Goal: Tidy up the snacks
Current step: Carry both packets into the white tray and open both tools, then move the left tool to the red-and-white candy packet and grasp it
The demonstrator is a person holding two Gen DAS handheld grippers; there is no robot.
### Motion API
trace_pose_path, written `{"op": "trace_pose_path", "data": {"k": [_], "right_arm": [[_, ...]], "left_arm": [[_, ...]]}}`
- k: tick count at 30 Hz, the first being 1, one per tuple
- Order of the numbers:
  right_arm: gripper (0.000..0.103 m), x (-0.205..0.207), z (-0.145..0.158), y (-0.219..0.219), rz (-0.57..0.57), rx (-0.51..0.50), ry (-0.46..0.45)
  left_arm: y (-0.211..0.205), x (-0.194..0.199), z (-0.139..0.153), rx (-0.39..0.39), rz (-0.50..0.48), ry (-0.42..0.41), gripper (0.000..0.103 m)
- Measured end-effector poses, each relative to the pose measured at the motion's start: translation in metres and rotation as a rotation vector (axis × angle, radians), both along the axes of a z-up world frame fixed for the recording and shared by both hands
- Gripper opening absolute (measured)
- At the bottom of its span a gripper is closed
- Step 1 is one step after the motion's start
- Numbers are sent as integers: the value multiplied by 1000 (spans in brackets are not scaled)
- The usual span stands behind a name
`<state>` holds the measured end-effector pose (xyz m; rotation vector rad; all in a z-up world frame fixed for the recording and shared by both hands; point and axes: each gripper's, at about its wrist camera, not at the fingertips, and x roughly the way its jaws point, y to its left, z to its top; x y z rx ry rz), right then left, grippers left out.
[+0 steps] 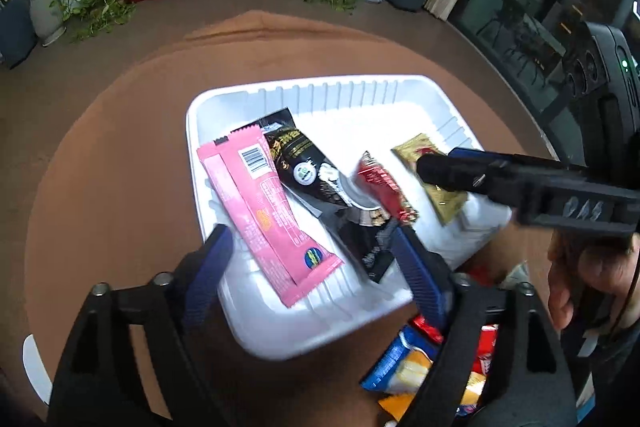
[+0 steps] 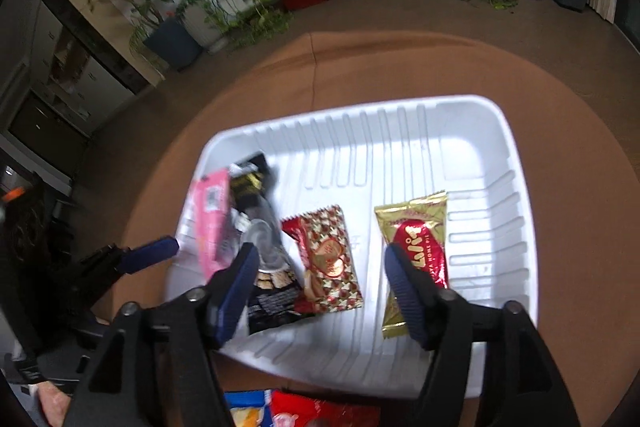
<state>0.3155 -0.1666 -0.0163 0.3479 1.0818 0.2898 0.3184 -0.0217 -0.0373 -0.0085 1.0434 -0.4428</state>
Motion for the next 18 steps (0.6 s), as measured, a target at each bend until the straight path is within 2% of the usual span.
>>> {"op": "trace_pose_path", "data": {"k": [2,4,6,11,13,16,18], "right_arm": [[80,-10,16,-8,-5,74,-35],[93,-22,27,-17,-8,153,-62],[98,-39,35,-31,-26,263,-66],[103,-86,42,-63,-130,495,16],[103,-111,43,-78,-152,584,8],[103,-154,46,-94,-207,596,-53],[103,-185,51,-99,-254,514,-98]], "left_arm": [[3,-13,10,-15,-1,-22,92],[10,-27,19,-30,6,-43,99],[18,-44,28,-47,18,-70,103],[42,-98,39,-97,24,-102,103],[48,-121,40,-112,23,-108,103],[57,-161,36,-118,16,-96,103],[59,-185,32,-96,5,-94,103]]}}
